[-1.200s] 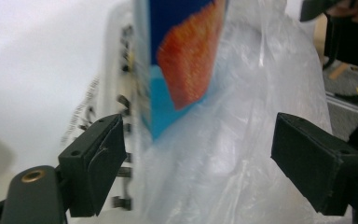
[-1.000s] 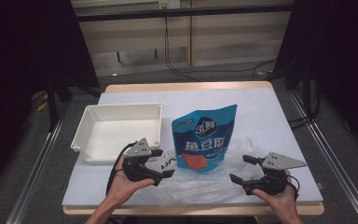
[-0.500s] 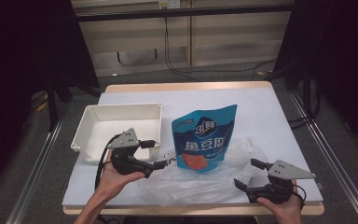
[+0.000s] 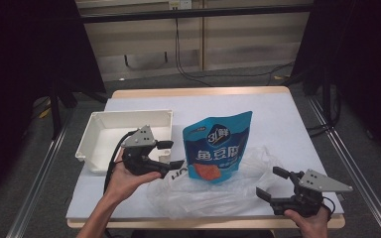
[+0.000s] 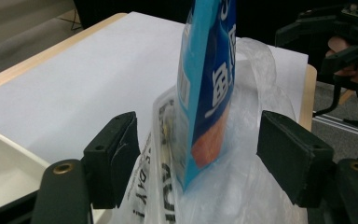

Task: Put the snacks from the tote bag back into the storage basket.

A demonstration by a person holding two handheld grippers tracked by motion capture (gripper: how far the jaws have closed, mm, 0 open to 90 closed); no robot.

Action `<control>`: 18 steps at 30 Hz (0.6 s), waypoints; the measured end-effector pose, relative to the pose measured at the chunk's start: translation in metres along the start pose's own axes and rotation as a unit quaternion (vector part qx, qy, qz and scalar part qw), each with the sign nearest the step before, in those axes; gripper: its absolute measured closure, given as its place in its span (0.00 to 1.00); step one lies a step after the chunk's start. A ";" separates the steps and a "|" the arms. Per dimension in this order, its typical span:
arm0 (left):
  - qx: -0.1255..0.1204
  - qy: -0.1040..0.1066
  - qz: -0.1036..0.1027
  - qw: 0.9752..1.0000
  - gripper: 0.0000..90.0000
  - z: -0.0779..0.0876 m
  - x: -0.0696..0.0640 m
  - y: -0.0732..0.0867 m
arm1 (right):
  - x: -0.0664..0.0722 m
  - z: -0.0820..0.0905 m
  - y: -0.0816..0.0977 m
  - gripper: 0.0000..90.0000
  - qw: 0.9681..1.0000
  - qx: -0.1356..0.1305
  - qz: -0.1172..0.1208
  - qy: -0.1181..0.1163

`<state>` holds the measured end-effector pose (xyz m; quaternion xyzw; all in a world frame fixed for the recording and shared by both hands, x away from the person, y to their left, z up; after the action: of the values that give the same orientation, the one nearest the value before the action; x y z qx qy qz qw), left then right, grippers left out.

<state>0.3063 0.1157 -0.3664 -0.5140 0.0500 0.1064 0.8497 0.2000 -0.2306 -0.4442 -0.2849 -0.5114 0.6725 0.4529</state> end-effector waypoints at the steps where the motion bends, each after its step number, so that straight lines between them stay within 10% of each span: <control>1: 0.003 -0.001 -0.004 1.000 0.33 -0.001 0.000 -0.003 | 0.000 0.000 0.000 0.10 1.000 0.000 -0.001 0.002; 18: 0.027 0.021 -0.030 0.999 0.38 -0.015 0.004 -0.049 | -0.002 -0.003 0.003 0.12 1.000 0.009 0.009 0.001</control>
<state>0.3224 0.0813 -0.3321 -0.4940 0.0549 0.0689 0.8650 0.2030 -0.2315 -0.4478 -0.2862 -0.5022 0.6810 0.4496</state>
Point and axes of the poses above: each handheld gripper's, and its own axes: z roughly backward along the jaws, y roughly out of its underside, x roughly to its left, the point moved 4 cm from there along -z, roughly forward along the jaws, and after that the axes turned 15 degrees about y, right-handed, at the moved point
